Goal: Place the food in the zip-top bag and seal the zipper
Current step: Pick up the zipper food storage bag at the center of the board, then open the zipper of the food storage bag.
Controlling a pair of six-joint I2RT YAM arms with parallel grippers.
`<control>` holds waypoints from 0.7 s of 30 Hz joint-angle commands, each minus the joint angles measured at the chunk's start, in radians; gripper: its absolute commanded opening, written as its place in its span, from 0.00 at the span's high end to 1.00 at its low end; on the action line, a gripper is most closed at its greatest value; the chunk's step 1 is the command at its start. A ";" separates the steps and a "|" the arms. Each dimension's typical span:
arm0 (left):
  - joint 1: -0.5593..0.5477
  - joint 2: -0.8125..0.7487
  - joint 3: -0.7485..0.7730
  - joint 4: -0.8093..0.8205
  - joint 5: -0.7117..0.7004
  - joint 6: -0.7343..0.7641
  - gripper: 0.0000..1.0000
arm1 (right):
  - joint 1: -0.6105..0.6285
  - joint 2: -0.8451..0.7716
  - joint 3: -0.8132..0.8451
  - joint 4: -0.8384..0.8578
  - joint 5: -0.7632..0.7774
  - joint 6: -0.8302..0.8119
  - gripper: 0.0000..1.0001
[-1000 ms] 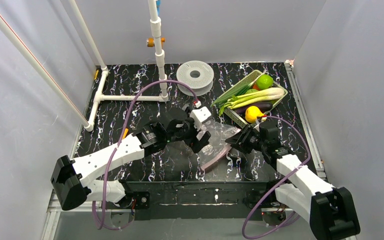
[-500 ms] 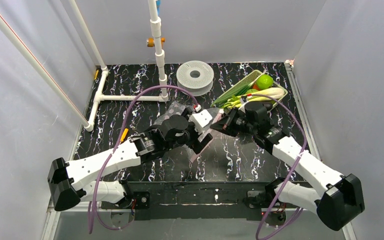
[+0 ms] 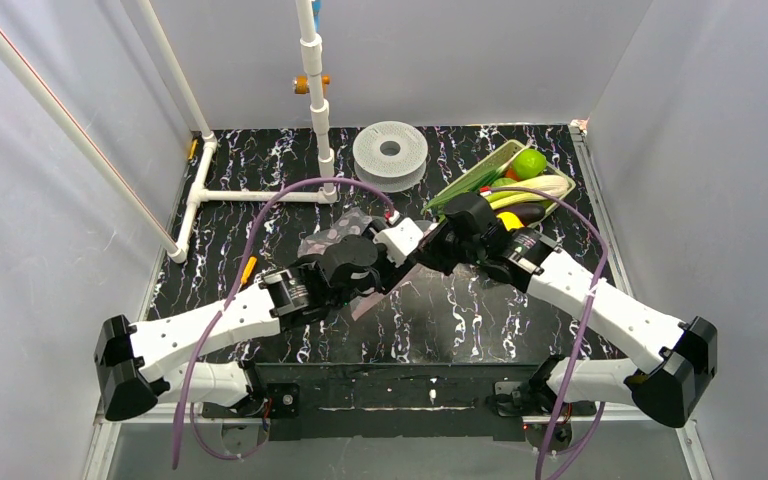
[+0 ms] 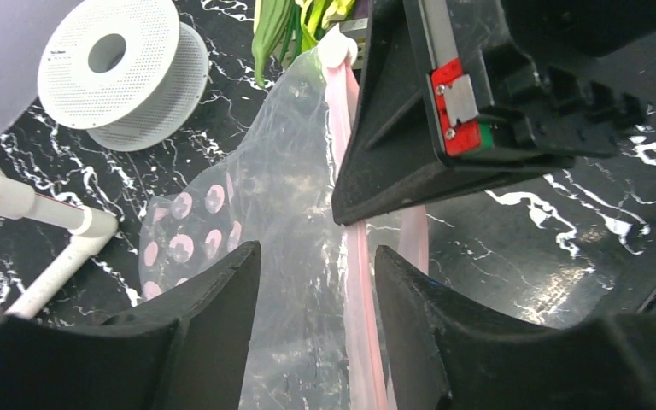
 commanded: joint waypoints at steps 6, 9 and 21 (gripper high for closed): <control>-0.056 0.037 0.005 -0.005 -0.165 0.083 0.49 | 0.072 0.012 0.082 -0.103 0.150 0.161 0.99; -0.061 0.046 0.005 -0.004 -0.178 0.090 0.49 | 0.078 0.011 0.094 -0.107 0.156 0.169 0.99; -0.063 0.057 0.003 0.002 -0.236 0.083 1.00 | 0.087 -0.099 0.007 -0.040 0.231 0.030 0.71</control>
